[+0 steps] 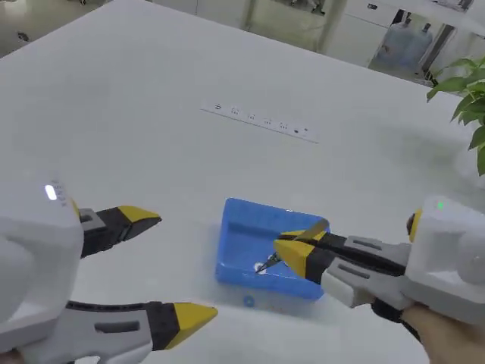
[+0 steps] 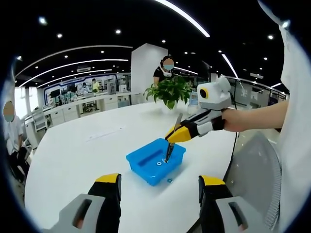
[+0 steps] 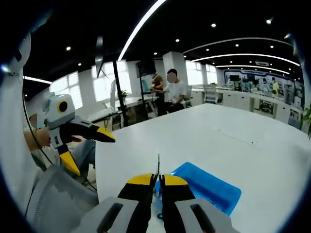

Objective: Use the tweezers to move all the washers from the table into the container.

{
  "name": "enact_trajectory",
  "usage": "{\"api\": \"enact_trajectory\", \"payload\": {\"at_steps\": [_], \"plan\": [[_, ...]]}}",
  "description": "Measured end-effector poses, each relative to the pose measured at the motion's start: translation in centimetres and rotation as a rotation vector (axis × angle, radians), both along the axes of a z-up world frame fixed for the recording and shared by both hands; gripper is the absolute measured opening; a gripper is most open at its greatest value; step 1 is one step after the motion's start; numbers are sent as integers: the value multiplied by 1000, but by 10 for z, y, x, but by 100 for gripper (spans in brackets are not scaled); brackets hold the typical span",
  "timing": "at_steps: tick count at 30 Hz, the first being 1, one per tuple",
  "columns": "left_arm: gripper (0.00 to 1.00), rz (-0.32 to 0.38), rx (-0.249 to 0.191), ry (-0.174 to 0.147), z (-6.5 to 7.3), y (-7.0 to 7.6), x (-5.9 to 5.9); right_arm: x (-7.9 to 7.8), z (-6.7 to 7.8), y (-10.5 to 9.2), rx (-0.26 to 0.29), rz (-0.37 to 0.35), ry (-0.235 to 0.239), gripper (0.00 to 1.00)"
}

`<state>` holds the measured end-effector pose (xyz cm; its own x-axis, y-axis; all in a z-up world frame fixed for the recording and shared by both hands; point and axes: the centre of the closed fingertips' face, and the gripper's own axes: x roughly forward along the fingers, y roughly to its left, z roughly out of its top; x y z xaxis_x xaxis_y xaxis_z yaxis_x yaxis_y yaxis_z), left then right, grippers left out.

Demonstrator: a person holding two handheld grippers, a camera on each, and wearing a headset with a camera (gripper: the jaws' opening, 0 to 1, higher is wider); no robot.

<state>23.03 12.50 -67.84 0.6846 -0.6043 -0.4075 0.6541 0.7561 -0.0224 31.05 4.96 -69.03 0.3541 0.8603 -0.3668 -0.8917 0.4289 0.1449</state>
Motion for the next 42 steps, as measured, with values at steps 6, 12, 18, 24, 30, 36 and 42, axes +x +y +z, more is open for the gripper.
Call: {"api": "enact_trajectory", "payload": {"at_steps": [6, 12, 18, 24, 30, 36, 42], "plan": [[65, 60, -2, -11, 4, 19, -7, 30, -23, 4, -63, -75, 16, 2], [65, 88, 9, -12, 5, 29, -13, 44, -45, 6, -111, -89, 35, 2], [65, 98, -1, -14, 8, 29, -17, 51, -66, 7, -163, -92, 51, 2], [65, 80, 10, -14, 7, 27, -19, 50, -76, 6, -178, -104, 55, 2], [65, 78, -3, -26, 11, 27, -15, 46, -73, 7, -162, -101, 64, 3], [65, 78, -8, -33, 11, 27, -13, 41, -52, 1, -138, -95, -1, 3], [65, 84, -11, -30, 9, 27, -15, 31, -25, -5, -55, -112, -16, 3]]}}
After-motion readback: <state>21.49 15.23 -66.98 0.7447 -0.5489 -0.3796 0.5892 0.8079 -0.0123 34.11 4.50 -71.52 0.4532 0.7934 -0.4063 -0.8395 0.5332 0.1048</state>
